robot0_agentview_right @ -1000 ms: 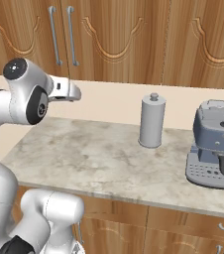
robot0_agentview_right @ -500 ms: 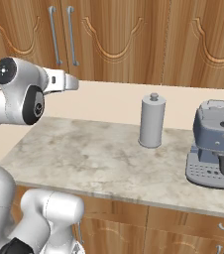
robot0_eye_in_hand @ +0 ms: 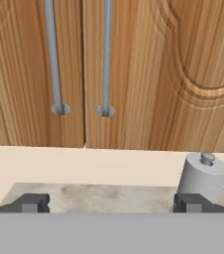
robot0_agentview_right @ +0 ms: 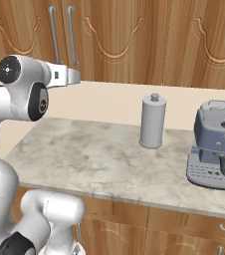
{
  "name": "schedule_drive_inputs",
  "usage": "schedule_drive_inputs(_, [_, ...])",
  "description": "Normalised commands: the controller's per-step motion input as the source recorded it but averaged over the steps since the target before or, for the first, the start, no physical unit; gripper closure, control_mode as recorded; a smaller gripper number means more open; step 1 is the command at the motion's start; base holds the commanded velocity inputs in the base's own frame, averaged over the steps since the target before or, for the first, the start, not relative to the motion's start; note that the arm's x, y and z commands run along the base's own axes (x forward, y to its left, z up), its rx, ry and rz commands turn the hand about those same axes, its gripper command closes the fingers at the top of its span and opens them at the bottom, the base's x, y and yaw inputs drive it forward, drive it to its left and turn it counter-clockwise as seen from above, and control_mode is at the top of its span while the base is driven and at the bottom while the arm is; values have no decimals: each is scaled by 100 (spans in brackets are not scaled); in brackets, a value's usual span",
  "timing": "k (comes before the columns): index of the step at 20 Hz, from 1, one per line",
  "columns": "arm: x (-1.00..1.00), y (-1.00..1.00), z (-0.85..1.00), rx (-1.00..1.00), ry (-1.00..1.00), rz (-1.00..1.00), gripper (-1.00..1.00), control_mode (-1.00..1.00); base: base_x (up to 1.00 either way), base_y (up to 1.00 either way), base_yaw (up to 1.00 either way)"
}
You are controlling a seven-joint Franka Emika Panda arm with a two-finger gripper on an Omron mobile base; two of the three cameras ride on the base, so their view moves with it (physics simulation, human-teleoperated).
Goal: Open the cabinet, pick the kettle from the cabinet, and place it in the sink.
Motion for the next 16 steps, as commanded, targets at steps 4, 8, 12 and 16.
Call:
schedule_drive_inputs(4, [19, 0, 33, 0, 0, 0, -100, -100, 0, 0, 0])
schedule_drive_inputs(8, [23, 3, 27, 0, -1, 0, -100, -100, 0, 0, 0])
schedule_drive_inputs(12, [32, 1, 24, 0, 0, 0, -100, -100, 0, 0, 0])
schedule_drive_inputs(16, [32, 3, 21, 0, 0, 0, -100, -100, 0, 0, 0])
